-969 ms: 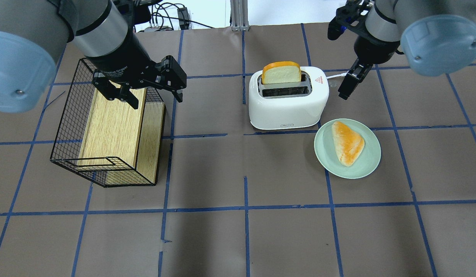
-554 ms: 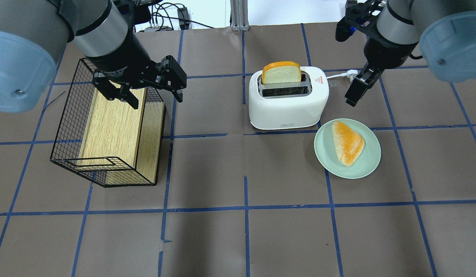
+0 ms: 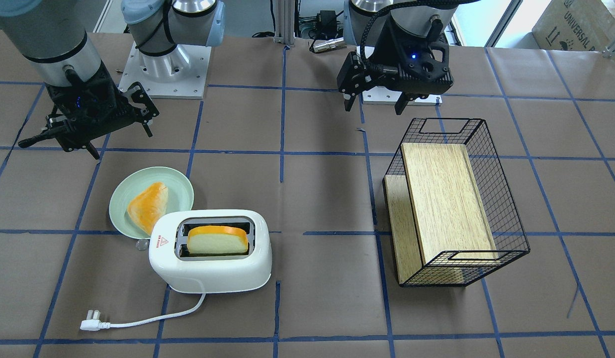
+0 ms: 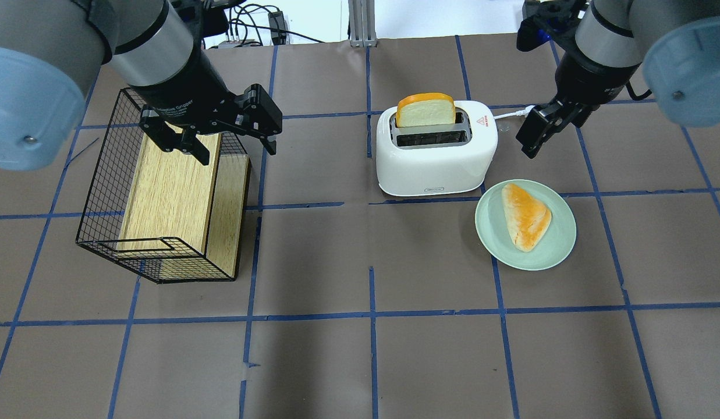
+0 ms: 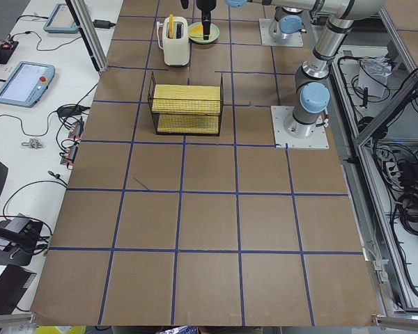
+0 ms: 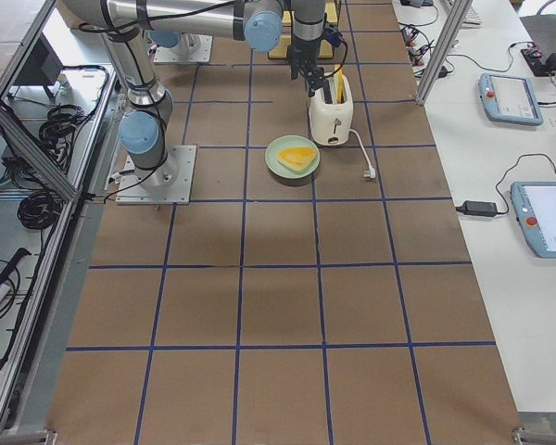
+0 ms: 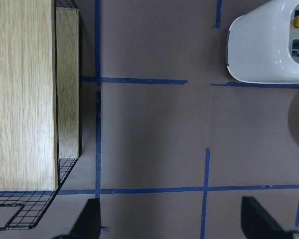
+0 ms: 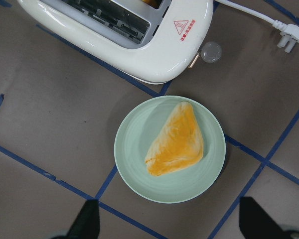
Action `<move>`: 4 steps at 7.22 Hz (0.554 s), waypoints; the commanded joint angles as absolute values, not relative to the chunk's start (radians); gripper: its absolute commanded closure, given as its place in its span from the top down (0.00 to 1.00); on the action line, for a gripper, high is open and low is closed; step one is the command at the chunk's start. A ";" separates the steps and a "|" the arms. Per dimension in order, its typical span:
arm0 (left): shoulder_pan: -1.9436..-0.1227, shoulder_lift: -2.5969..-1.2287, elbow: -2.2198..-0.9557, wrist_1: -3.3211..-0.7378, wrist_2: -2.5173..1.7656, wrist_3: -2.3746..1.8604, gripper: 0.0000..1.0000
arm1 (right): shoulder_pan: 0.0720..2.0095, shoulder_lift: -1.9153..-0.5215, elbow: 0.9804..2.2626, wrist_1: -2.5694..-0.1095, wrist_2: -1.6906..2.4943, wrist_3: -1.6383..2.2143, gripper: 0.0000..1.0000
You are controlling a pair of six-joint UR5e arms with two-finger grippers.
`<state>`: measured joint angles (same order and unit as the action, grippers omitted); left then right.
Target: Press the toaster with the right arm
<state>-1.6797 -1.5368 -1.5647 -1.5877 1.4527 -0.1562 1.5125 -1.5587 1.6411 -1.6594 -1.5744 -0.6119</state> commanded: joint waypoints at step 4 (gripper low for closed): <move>-1.680 -1.537 -1.565 -1.588 1.453 -0.156 1.00 | 1.513 -1.569 1.649 -1.669 -1.562 -0.609 1.00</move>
